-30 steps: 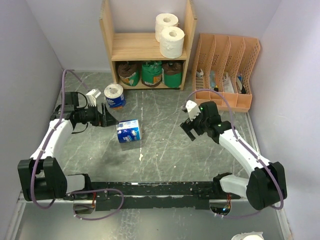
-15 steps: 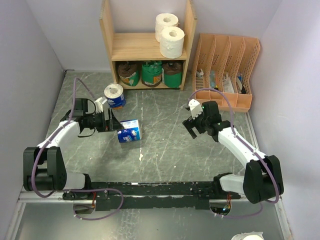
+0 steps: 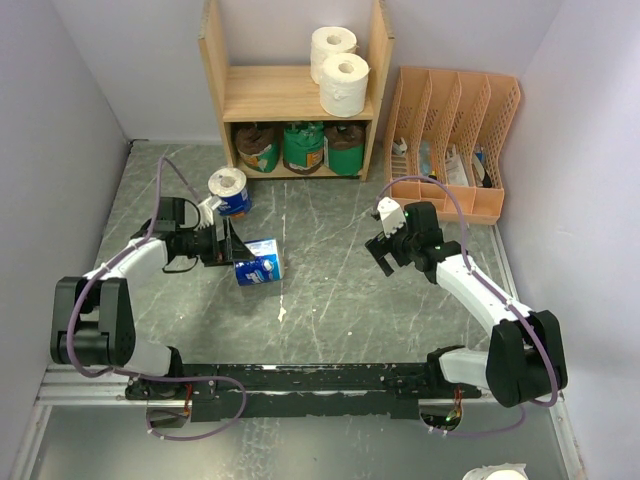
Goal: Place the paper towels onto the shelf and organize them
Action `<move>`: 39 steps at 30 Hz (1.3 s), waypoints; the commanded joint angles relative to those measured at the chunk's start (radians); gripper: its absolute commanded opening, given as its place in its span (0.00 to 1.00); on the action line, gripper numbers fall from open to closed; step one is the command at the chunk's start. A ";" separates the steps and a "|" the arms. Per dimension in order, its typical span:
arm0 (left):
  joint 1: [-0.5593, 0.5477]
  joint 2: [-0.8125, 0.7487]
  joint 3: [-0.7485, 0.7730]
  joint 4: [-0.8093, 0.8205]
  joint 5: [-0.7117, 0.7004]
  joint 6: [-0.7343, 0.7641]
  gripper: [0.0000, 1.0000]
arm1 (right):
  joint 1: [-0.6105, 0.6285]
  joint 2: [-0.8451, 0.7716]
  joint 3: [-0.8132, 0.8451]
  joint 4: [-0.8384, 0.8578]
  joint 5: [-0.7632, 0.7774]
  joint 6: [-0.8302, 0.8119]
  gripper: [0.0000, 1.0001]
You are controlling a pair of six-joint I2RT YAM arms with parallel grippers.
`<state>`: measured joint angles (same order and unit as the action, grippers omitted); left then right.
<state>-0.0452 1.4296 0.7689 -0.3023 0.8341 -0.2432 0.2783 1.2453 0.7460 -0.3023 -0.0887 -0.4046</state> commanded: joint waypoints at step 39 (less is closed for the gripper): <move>-0.608 0.400 1.327 -0.666 -1.196 0.996 0.07 | -0.005 -0.079 -0.003 0.013 -0.004 -0.024 0.95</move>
<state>-0.6376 1.8187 2.0727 -0.9588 -0.0418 0.5045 0.2775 1.2083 0.7456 -0.2970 -0.0669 -0.4248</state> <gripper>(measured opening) 0.270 0.953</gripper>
